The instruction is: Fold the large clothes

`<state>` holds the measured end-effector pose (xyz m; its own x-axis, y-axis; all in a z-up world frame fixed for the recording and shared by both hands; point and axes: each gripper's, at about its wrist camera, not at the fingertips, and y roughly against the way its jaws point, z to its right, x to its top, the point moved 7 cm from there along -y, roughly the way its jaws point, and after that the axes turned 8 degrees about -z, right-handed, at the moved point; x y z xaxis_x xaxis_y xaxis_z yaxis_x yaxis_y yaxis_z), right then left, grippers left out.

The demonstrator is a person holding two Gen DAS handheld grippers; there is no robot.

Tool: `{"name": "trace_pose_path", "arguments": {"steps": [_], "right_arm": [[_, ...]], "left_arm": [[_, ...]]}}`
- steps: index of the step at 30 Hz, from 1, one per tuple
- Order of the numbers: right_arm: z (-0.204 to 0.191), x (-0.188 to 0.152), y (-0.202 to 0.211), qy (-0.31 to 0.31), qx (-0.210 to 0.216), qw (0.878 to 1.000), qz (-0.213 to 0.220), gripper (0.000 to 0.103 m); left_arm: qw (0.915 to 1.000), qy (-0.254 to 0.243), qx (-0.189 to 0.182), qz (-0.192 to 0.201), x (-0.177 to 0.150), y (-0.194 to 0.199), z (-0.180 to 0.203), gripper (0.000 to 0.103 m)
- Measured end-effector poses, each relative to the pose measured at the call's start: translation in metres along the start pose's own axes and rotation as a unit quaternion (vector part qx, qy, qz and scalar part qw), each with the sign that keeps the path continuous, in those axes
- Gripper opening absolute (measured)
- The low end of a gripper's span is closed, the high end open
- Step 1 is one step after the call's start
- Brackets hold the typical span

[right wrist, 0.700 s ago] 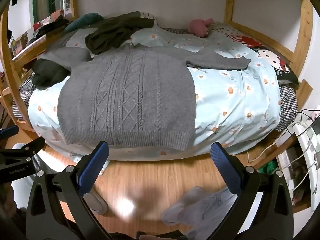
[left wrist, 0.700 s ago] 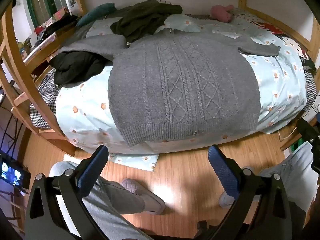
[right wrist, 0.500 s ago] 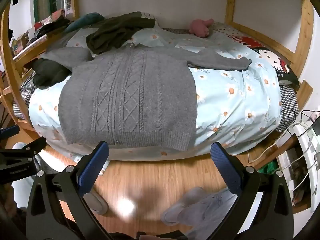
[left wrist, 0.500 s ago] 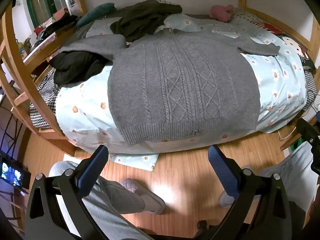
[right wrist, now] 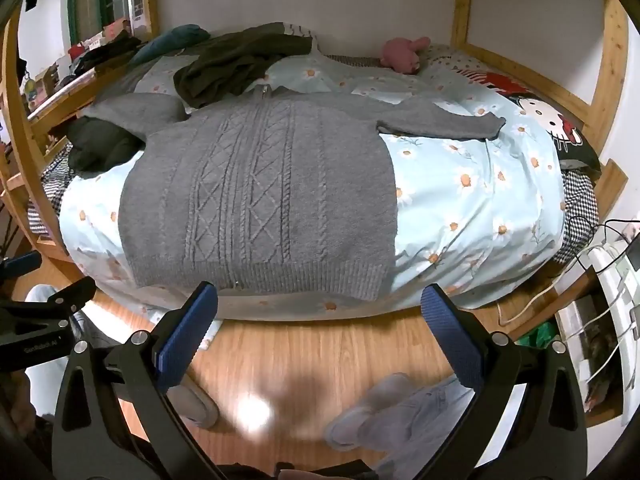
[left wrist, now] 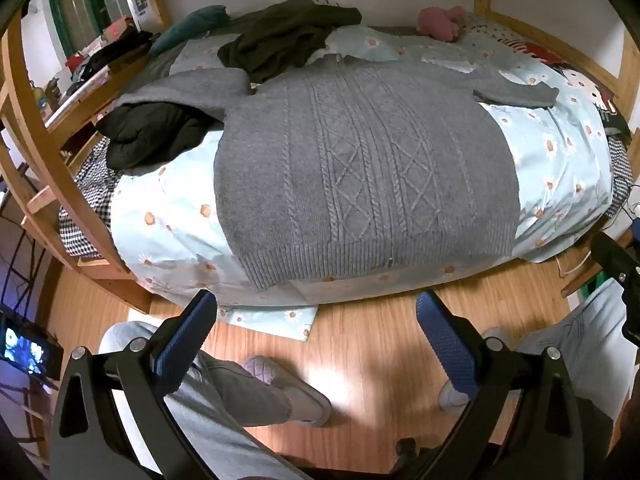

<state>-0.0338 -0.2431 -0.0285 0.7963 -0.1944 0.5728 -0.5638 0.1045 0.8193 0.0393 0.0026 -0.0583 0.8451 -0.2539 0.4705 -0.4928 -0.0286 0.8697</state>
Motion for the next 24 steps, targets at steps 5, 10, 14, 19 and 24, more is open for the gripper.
{"name": "trace_pose_path", "arguments": {"steps": [5, 10, 14, 19, 24], "right_arm": [[-0.0021, -0.0013, -0.0022, 0.001, 0.0, 1.0, -0.001, 0.1], [-0.0012, -0.0011, -0.0019, 0.0, 0.001, 1.0, -0.001, 0.1], [-0.0007, -0.0018, -0.0027, -0.001, 0.001, 1.0, -0.002, 0.1], [-0.0026, -0.002, -0.0032, 0.0, 0.001, 1.0, -0.002, 0.1], [-0.0031, -0.0023, -0.0038, -0.001, 0.001, 1.0, -0.003, 0.1]], "left_arm": [[1.0, 0.001, 0.0, -0.002, -0.0016, -0.0006, -0.0006, 0.099], [1.0, -0.003, 0.001, -0.006, 0.0012, -0.003, 0.003, 0.099], [1.0, -0.003, 0.001, -0.007, 0.0008, -0.0028, 0.0019, 0.099], [1.0, -0.003, 0.001, -0.007, 0.0002, -0.0033, 0.0017, 0.099], [1.0, -0.005, 0.002, -0.007, -0.0009, -0.0022, 0.0007, 0.099]]}}
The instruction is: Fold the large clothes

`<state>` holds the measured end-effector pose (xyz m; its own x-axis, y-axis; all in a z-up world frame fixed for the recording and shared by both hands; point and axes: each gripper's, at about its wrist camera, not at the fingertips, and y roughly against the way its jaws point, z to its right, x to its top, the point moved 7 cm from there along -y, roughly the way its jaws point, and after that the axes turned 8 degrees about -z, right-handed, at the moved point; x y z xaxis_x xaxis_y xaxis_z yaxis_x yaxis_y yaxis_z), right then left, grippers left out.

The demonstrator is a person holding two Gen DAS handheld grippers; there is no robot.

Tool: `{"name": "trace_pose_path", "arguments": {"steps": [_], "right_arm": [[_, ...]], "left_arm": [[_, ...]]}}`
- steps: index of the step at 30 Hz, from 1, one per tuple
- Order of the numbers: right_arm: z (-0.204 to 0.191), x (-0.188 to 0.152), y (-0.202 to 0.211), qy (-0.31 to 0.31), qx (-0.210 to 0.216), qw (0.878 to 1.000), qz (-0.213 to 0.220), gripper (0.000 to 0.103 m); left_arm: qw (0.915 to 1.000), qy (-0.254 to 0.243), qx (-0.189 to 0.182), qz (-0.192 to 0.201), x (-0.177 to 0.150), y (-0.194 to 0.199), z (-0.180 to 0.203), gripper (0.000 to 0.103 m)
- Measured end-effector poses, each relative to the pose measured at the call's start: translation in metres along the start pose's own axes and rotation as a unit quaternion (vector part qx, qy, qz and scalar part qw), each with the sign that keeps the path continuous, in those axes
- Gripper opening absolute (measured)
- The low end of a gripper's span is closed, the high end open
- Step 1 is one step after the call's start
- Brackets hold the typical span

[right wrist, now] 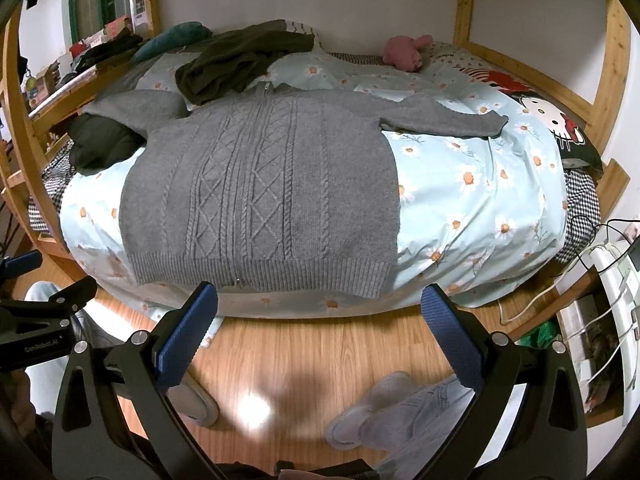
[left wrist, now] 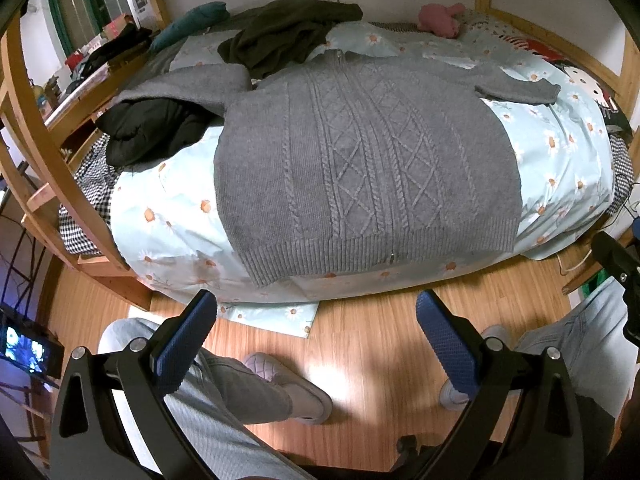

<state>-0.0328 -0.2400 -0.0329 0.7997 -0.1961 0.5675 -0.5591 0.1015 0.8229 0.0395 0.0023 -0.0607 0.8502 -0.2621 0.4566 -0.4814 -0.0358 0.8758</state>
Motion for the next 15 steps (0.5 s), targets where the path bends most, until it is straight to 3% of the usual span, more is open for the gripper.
{"name": "trace_pose_path", "arguments": {"steps": [15], "right_arm": [[-0.0058, -0.0071, -0.0028, -0.001, 0.001, 1.0, -0.002, 0.1]], "left_arm": [[1.0, 0.001, 0.004, -0.006, -0.0021, -0.0048, -0.0031, 0.099]]}}
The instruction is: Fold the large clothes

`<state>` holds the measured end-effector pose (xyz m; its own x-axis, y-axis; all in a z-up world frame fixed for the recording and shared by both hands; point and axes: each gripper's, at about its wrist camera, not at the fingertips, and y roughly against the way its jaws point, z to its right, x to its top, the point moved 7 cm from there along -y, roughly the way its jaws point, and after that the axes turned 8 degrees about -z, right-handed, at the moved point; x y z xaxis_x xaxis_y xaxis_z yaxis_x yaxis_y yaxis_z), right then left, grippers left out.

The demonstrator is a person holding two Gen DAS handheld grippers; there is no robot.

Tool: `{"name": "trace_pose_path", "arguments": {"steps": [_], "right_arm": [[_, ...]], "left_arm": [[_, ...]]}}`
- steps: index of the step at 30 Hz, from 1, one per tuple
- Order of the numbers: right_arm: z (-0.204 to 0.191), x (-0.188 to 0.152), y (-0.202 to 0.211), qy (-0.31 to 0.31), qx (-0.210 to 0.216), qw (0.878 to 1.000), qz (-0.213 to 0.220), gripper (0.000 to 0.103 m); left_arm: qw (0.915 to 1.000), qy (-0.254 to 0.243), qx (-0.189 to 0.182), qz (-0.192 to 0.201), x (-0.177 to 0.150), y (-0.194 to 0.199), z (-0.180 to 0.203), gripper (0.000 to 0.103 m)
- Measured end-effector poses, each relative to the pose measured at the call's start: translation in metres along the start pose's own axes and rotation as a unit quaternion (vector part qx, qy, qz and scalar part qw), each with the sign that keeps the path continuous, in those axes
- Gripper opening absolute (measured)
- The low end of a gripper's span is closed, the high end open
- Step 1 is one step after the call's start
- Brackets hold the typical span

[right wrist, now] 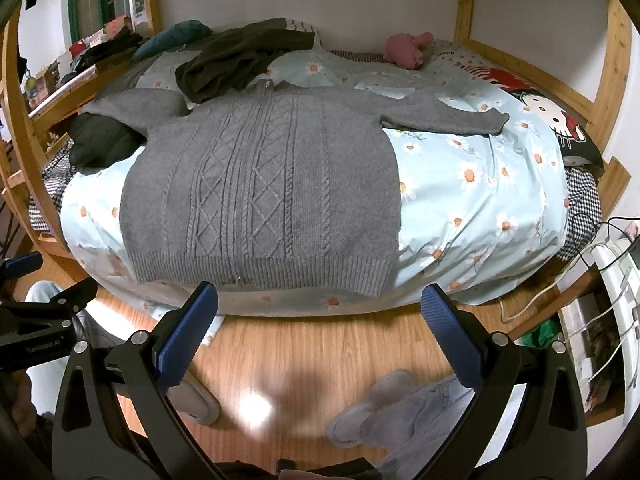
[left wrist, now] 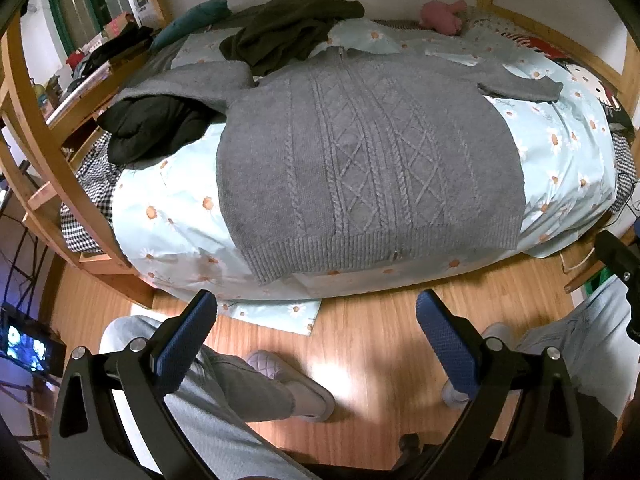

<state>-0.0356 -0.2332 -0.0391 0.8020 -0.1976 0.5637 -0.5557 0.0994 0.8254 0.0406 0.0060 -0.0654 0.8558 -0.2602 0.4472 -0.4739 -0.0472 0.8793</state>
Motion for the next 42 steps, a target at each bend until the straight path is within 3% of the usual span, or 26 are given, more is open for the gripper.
{"name": "trace_pose_path", "arguments": {"steps": [30, 42], "right_arm": [[-0.001, -0.001, -0.001, -0.003, -0.001, 1.0, -0.002, 0.1], [0.002, 0.015, 0.001, 0.007, -0.018, 1.0, 0.018, 0.1]], "left_arm": [[1.0, -0.003, -0.002, -0.006, -0.002, -0.003, -0.001, 0.099], [0.9985, 0.024, -0.031, -0.038, 0.007, -0.022, -0.014, 0.099]]}}
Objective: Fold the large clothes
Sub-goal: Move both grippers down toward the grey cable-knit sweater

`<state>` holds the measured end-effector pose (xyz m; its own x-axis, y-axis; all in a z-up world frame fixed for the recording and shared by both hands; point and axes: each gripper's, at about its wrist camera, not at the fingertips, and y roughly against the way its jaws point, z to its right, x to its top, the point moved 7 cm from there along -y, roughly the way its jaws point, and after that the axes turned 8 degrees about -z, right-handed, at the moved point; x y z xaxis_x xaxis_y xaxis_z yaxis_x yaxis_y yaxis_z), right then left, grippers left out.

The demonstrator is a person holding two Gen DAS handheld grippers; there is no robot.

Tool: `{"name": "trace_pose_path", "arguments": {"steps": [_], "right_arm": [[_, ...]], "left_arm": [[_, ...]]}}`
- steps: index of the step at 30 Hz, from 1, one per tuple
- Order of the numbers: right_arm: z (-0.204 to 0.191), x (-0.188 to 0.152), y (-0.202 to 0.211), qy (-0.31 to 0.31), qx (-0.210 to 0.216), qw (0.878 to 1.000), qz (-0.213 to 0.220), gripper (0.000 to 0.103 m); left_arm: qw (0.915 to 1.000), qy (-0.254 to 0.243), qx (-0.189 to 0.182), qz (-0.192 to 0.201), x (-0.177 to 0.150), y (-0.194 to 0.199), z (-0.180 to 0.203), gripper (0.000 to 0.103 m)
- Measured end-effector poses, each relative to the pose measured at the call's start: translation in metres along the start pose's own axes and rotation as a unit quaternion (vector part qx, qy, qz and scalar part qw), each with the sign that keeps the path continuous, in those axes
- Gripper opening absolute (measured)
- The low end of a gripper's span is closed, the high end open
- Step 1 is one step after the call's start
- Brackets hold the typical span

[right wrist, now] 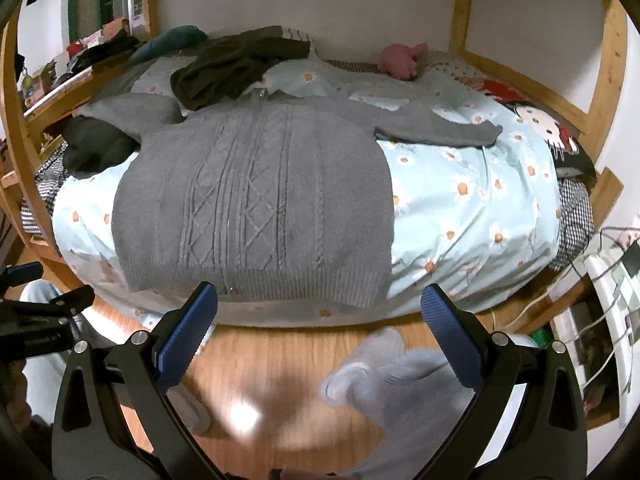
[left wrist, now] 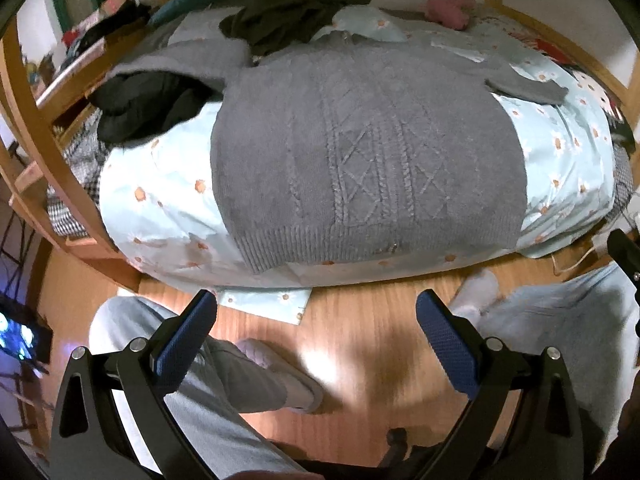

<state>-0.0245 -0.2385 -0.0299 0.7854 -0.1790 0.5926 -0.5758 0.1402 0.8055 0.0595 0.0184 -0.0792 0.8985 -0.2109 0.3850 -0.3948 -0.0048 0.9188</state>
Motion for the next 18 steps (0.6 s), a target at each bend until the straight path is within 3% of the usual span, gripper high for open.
{"name": "trace_pose_path", "arguments": {"steps": [11, 18], "right_arm": [[-0.024, 0.05, -0.061, 0.02, 0.039, 0.999, -0.005, 0.1], [-0.07, 0.083, -0.103, 0.059, 0.103, 0.993, -0.014, 0.1]], "left_arm": [[0.9985, 0.043, 0.031, -0.01, 0.055, -0.025, -0.033, 0.099], [0.9965, 0.078, 0.029, -0.008, 0.103, -0.051, -0.062, 0.099]]}}
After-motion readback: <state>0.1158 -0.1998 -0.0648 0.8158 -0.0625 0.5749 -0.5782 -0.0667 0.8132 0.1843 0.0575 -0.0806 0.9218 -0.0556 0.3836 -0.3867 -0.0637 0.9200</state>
